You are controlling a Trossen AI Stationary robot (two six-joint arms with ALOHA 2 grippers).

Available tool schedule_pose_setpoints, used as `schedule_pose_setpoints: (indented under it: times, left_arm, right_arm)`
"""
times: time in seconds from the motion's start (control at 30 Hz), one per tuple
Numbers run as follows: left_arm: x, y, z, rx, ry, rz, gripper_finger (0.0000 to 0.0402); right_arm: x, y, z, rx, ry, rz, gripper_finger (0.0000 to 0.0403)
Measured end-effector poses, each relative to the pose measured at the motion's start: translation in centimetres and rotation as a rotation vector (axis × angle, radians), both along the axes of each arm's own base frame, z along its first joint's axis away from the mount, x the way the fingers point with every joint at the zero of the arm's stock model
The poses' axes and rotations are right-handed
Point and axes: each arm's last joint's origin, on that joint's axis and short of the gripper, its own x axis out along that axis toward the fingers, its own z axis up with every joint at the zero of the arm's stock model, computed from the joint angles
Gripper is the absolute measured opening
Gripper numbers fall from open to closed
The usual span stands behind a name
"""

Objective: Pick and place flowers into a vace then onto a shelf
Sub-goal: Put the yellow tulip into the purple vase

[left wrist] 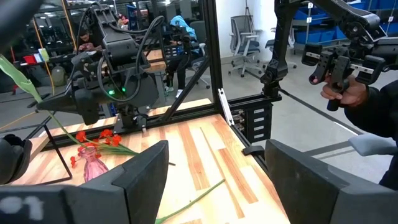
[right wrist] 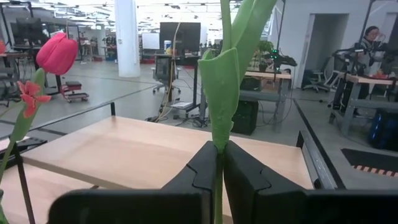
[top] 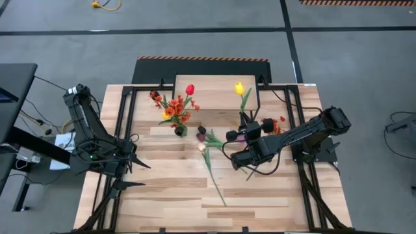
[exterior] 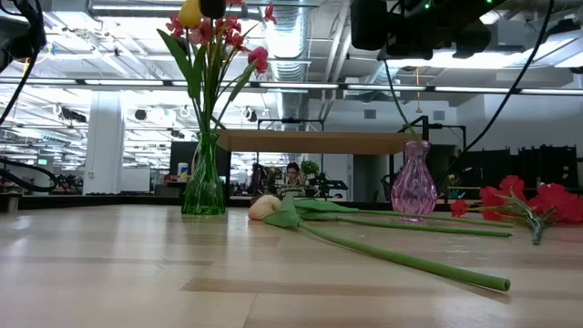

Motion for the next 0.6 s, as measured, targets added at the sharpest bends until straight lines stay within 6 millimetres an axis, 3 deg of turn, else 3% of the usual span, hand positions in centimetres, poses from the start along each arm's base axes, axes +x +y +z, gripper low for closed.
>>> schedule_pose_setpoints:
  times: [0.6]
  left_arm:
    - [0.00, 0.00, 0.00, 0.000, 0.000, 0.000, 0.0256]
  right_arm:
    - [0.07, 0.02, 0.01, 0.005, -0.016, 0.000, 0.0024]
